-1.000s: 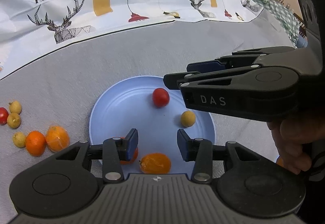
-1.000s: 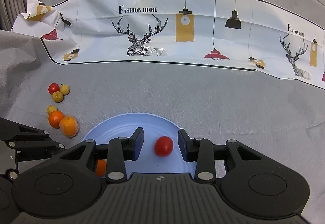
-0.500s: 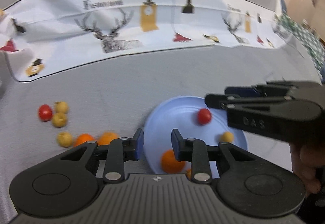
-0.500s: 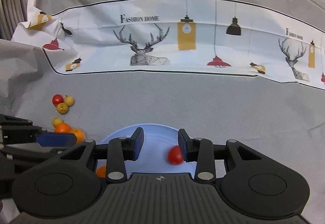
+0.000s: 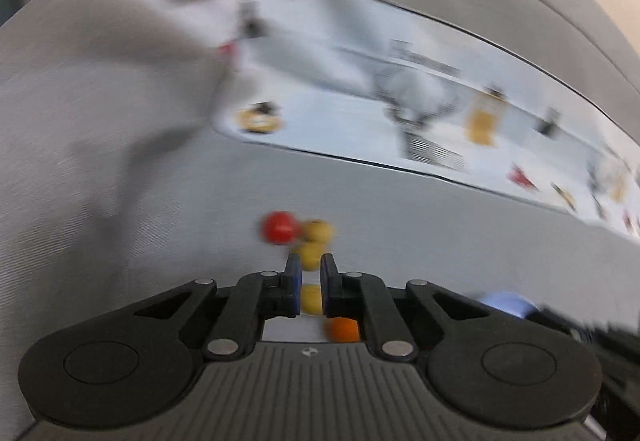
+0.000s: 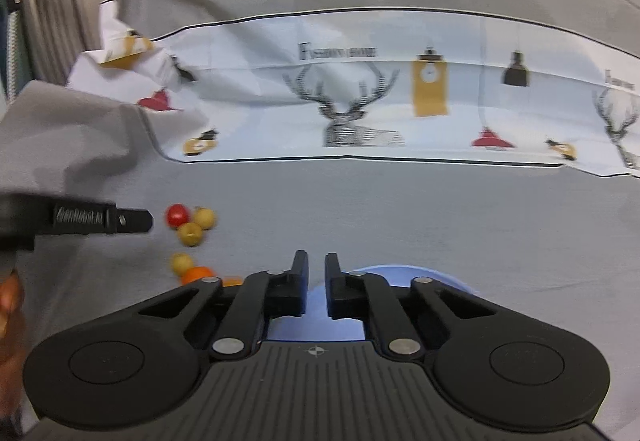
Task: Organize fruits
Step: 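Withdraw both grippers from the plate back toward the fruit pile, then grasp a small yellow fruit with left gripper while right gripper grasps the plastic-wrapped orange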
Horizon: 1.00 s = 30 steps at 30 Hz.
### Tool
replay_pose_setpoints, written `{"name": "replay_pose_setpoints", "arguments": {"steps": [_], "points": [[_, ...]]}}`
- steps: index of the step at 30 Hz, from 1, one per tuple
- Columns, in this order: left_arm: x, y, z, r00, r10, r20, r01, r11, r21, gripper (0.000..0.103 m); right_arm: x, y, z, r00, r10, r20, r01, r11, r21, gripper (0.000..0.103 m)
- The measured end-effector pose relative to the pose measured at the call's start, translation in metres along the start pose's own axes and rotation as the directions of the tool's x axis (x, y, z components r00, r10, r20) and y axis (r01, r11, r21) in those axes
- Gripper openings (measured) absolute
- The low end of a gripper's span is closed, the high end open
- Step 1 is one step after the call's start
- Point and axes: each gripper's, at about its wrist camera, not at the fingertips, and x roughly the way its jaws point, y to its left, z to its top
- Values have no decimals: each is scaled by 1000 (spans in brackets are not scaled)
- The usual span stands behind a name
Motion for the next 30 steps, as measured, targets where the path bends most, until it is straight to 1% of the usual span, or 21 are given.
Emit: {"name": "replay_pose_setpoints", "arguments": {"steps": [2,4,5,8,10,12,14,15,16,17,18,19,20,21,24,25,27,29,30], "points": [[3,16,4,1000,21,-13,-22,998,-60,10,4,9,-1,1000,21,-6,-21,1000,-12,7],[7,23,6,999,-9,-36,6,996,-84,10,9,17,-2,999,46,-14,-47,999,-17,7],[9,25,6,998,-34,-49,29,996,-90,10,11,20,-3,998,59,-19,-60,998,-18,8],[10,21,4,997,-50,-59,47,997,-62,13,21,31,-5,996,83,-42,-84,996,-17,9],[14,21,3,995,-67,-74,61,996,-71,13,26,38,-7,994,103,-46,-104,994,-36,10],[21,24,0,992,-81,-94,73,993,-92,13,33,46,-10,993,97,-66,-101,993,-66,10],[27,26,-2,988,-97,-120,84,990,-110,14,39,52,-13,993,93,-69,-99,991,-92,14],[32,25,-3,986,-101,-131,86,989,-118,16,44,55,-15,993,85,-84,-93,990,-103,18],[34,25,-3,985,-105,-137,88,989,-121,17,48,56,-16,992,83,-91,-93,990,-105,20],[36,24,-3,984,-106,-141,89,989,-118,24,50,56,-16,992,91,-87,-99,990,-102,20],[38,23,-4,984,-104,-143,89,990,-111,31,53,56,-18,992,94,-87,-102,990,-102,24],[40,22,-4,984,-102,-149,87,991,-104,33,58,57,-19,991,87,-104,-98,990,-105,29],[43,20,-5,982,-99,-160,84,992,-99,37,63,58,-20,989,82,-122,-95,990,-108,29],[45,18,-5,982,-99,-164,84,992,-96,38,64,59,-20,989,84,-123,-98,989,-108,30],[53,15,-3,983,-77,-165,65,995,-79,38,71,62,-22,990,75,-117,-90,987,-132,41],[57,14,-2,982,-75,-176,61,995,-83,38,73,63,-24,990,64,-125,-82,986,-143,43],[64,13,-1,979,-75,-187,60,995,-84,38,76,65,-24,991,50,-122,-70,984,-163,43],[72,7,-2,977,-48,-207,37,998,-56,38,77,65,-24,990,45,-131,-67,983,-168,43],[76,4,-2,976,-42,-215,32,998,-46,41,78,66,-25,990,36,-134,-60,983,-176,43]]}}
